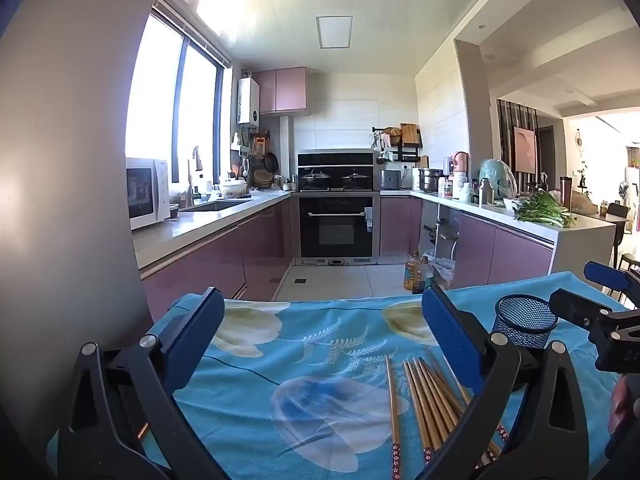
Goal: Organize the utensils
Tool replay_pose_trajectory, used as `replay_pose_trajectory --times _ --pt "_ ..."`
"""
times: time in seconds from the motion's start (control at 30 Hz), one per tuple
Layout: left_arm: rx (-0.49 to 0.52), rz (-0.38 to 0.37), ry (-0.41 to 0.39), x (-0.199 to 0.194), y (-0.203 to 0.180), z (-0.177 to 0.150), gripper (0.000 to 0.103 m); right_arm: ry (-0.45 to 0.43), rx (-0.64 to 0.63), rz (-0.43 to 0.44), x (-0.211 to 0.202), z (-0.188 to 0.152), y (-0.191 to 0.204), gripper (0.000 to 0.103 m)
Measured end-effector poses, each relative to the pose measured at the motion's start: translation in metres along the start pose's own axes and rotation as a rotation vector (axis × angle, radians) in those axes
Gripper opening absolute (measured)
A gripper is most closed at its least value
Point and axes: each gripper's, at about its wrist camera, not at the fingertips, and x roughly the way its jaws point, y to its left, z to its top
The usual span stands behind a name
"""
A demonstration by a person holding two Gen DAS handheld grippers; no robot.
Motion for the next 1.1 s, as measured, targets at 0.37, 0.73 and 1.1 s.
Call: replay_pose_trajectory --times 0.37,0.73,1.1 --pt "0.006 -0.001 0.007 0.0015 -0.0036 -0.0011 0.097 -0.004 0.005 -0.001 0.0020 0.0001 -0.0006 0.097" --pt "0.013 -0.002 -0.009 -0.0014 -0.0034 -0.0017 0.097 -0.009 0.014 0.000 -0.0010 -0.0014 -0.0028 0.097" --pt "0.016 -0.002 -0.011 -0.0013 -0.0061 -0.0016 0.097 -0.018 0.017 -0.005 -0.0018 -0.0007 -0.0039 0.097"
